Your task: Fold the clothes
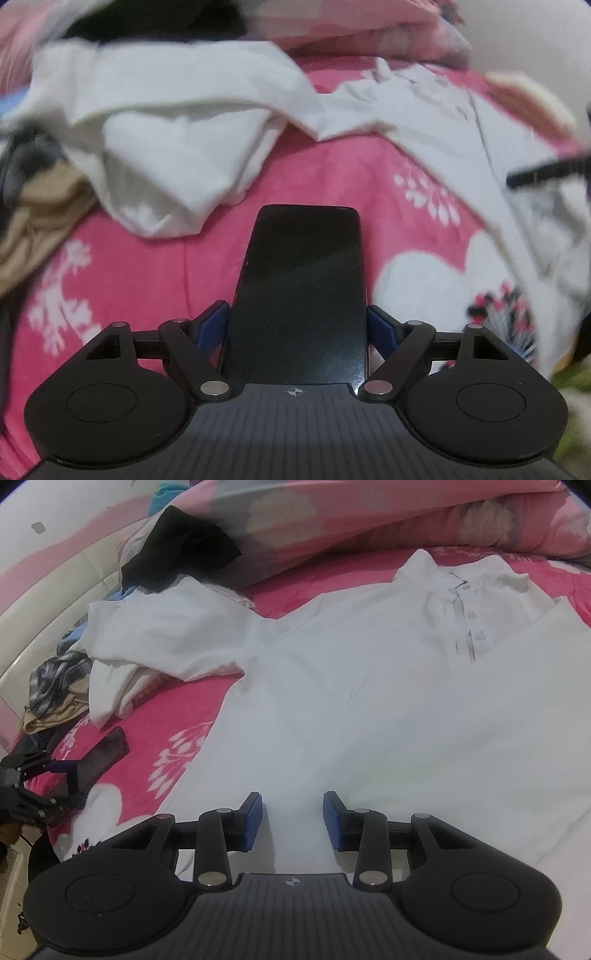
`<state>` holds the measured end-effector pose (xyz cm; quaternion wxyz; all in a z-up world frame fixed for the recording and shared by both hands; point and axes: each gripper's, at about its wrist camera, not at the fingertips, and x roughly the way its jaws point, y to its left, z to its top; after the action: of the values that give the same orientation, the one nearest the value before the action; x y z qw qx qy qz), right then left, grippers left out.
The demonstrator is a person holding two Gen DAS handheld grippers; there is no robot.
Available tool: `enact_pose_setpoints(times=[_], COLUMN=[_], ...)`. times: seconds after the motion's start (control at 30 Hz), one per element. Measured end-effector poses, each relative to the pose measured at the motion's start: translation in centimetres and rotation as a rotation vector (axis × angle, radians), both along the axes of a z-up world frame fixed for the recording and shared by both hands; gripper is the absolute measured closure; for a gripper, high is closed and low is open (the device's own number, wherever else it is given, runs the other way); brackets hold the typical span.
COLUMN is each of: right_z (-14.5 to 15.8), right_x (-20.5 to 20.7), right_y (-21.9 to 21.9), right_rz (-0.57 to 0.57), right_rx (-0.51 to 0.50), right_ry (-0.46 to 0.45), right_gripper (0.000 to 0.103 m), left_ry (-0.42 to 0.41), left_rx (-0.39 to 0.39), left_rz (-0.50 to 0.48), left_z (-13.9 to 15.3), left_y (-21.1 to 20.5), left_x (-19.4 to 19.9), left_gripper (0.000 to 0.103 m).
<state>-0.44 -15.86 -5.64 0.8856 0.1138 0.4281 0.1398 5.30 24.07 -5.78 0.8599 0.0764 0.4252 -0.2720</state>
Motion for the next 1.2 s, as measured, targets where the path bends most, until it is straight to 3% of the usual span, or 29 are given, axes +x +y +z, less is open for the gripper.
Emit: enact_pose_setpoints(times=[0.13,0.23,0.47,0.63,0.83,0.93,1.0,1.2], right_z=[0.0,-0.2,-0.1,-0.2,-0.3,-0.3,-0.3,0.7], right_x=[-0.1,-0.1,0.0,0.0,0.2,0.1,0.0,-0.8], right_y=[-0.1,-0.3,-0.2,-0.2,-0.3,-0.5,-0.6,-1.9], right_rz=[-0.003,-0.011,-0.023,-0.030,-0.035,-0.040,-0.043,-0.067], right_rx=[-0.003,0.008,0.011,0.012,0.020,0.030,0.036,0.084], right_ry=[-0.001,0.002,0.007,0.010,0.010,0.008,0.006,-0.038], right_gripper=[0.064,0.064,0.064,0.064,0.064,0.064,0.064,0.064], left_ry=[-0.046,-0.117,-0.351,-0.346,-0.422,-0.440,-0.471,-0.631], left_rx=[-0.220,-0.298,-0.208,-0.146,-0.102,-0.096,-0.105,-0.221], left_rz=[0.008,0.131,0.592,0.774,0.796,0.807,0.800,0.710], left_z=[3.1,5.1,6.8,5.6,5.5,5.6,6.0,11.2], left_y=[2.8,4.8,5.5,4.8,4.4,4.6,4.5,0.9], left_x=[-0.5,1.1,9.3,14.2,14.2,14.1,13.8,9.5], left_gripper=[0.013,0.012,0.017,0.034,0.055,0.089,0.099,0.103])
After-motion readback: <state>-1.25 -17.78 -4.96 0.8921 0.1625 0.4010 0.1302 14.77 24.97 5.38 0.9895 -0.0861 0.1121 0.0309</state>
